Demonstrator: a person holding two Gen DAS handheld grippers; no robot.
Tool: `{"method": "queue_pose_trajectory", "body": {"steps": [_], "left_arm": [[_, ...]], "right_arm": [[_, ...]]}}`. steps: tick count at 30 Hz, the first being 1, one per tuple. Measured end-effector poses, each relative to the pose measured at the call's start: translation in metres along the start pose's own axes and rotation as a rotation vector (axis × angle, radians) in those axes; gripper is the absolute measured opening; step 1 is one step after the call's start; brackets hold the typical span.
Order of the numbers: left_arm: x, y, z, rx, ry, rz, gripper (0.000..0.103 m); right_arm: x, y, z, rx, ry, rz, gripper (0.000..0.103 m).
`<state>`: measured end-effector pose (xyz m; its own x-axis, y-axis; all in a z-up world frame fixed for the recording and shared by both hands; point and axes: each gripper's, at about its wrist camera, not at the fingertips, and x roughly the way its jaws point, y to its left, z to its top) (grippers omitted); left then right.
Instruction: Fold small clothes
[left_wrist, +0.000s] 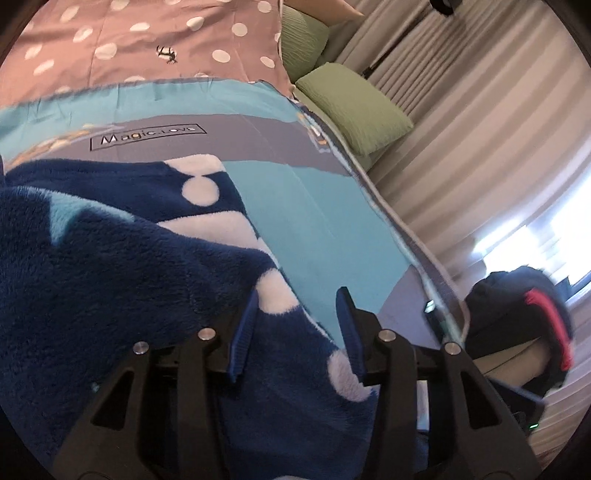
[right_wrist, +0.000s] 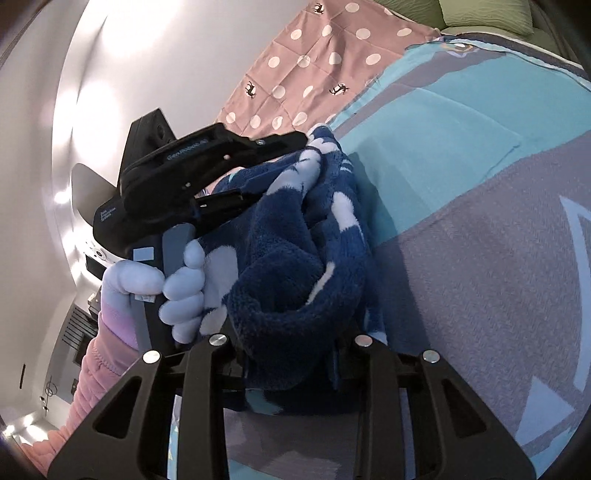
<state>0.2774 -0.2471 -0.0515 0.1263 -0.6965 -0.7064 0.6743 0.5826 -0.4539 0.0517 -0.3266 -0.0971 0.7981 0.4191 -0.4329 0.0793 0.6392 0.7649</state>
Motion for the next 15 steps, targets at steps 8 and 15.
{"method": "queue_pose_trajectory", "body": {"steps": [8, 15], "left_arm": [[0.000, -0.004, -0.005, 0.024, -0.015, -0.013, 0.046], [-0.046, -0.021, 0.000, 0.056, -0.107, -0.109, 0.057]], "right_arm": [[-0.009, -0.006, 0.002, -0.025, -0.002, -0.029, 0.045], [-0.034, 0.005, 0.013, -0.142, -0.068, -0.104, 0.048]]}}
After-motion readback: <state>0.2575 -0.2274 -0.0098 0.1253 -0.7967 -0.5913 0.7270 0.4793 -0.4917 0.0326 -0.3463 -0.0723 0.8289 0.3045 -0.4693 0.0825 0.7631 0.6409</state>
